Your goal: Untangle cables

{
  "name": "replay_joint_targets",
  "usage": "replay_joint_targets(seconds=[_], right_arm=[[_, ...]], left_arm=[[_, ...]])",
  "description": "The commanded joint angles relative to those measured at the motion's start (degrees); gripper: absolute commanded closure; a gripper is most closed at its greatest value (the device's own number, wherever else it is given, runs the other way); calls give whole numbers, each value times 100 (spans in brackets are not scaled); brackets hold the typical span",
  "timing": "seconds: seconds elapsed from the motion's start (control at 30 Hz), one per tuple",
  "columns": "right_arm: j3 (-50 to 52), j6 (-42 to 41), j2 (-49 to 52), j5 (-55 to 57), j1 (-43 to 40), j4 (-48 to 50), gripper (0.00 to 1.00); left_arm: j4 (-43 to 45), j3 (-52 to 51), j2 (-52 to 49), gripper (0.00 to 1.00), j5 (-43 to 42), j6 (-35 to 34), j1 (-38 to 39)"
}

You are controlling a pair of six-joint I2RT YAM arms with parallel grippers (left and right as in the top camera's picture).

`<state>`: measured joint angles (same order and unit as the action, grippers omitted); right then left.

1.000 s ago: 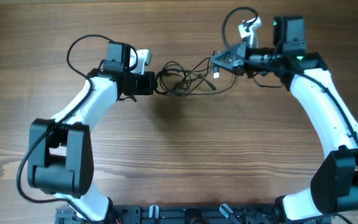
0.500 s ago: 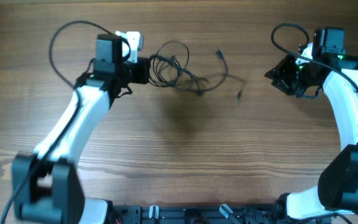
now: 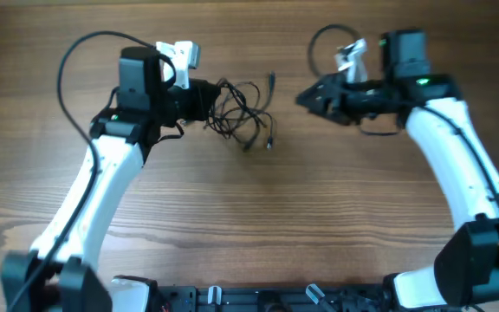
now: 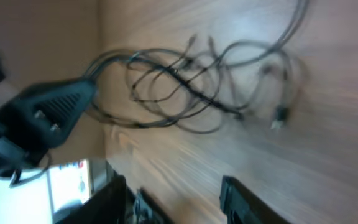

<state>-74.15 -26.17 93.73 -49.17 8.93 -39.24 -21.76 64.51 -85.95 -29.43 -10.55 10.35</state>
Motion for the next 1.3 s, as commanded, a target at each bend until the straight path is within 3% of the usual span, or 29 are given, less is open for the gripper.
replay_joint_targets(seconds=[0.0,0.03,0.13,0.3,0.4,0.6,0.8,1.0,1.27], right_arm=[[702,-1427,-31,109,498,1196,51],[892,-1773,-31,111,608,1648,52],[1397,-2483,-31,170,938,2876,51],[1705,-3272,-28,1001,1510,3322,43],[1751,-3998,-28,1311,1598,3987,43],[1751,-4710,-28,1357,1598,5779,42],[1751,-4734,-28,1432,1598,6376,41],[1751,-4586,-28,938,1598,7055,38],[1751,-4124,-28,339,1598,7952,39]], left_arm=[[354,22,-848,96,-1578,-415,61],[566,22,-1012,96,-2098,-481,48],[774,37,-990,96,-2221,-680,35],[1086,44,-684,96,-2430,-1366,-50],[1434,44,-442,96,-3018,-1722,-197],[1515,44,223,96,-3077,-1947,-380],[1781,42,584,96,-3080,-3132,-437],[2747,42,658,96,-3080,-4732,-437],[3405,42,658,96,-3053,-5956,-437]])
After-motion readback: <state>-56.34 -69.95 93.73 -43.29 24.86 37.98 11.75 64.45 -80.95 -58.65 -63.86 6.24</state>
